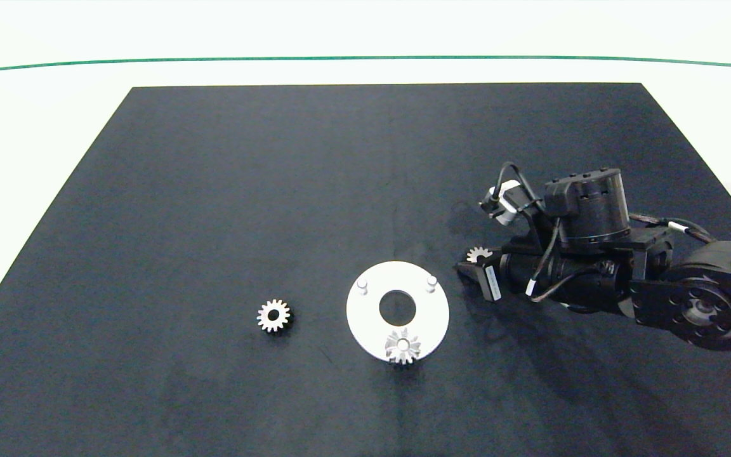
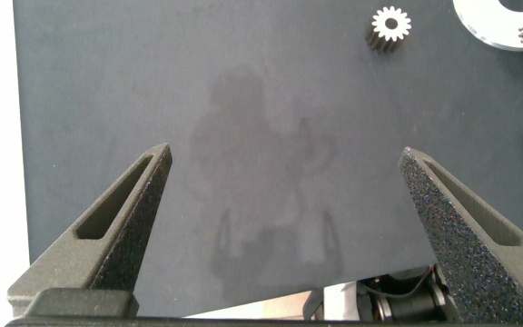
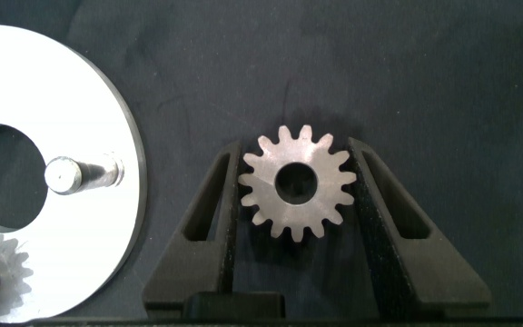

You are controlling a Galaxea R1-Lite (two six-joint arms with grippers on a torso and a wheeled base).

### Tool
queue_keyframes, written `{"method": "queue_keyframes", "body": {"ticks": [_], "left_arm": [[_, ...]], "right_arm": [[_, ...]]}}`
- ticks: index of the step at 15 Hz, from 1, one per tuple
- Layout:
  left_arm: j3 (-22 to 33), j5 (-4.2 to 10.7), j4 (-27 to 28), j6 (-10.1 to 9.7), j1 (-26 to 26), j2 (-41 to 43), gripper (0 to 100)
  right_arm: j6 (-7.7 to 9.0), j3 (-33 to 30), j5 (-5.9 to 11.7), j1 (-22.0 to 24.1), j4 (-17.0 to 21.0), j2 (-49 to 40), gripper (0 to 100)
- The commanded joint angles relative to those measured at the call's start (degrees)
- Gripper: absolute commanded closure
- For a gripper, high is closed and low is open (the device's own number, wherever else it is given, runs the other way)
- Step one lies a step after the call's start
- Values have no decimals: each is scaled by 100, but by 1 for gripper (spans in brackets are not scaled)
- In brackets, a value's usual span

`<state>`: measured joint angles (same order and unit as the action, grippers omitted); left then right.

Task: Install three planetary gears onto the carrier pins

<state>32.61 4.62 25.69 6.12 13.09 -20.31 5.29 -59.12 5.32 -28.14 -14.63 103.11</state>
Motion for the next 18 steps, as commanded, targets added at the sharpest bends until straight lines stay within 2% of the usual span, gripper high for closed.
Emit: {"method": "queue_keyframes", "body": {"ticks": [1,5,10,12,16,18], "left_arm": [[0,4,15,3,0,1,0],[17,4,15,3,-8,1,0],[61,4,7,12,-17,1,0],[61,4,7,21,-17,-8,0],[70,4,7,21,-17,-8,0],[88,4,7,21,-17,-8,0]], "right_arm": [[25,-29,13,-52,30,-256,84],[42,-29,22,-271,294,-599,84],[51,-99,22,-377,320,-616,84],[60,-134,57,-561,364,-616,84],[60,-328,128,-948,777,-573,84],[60,-477,260,-1089,812,-529,84]]}}
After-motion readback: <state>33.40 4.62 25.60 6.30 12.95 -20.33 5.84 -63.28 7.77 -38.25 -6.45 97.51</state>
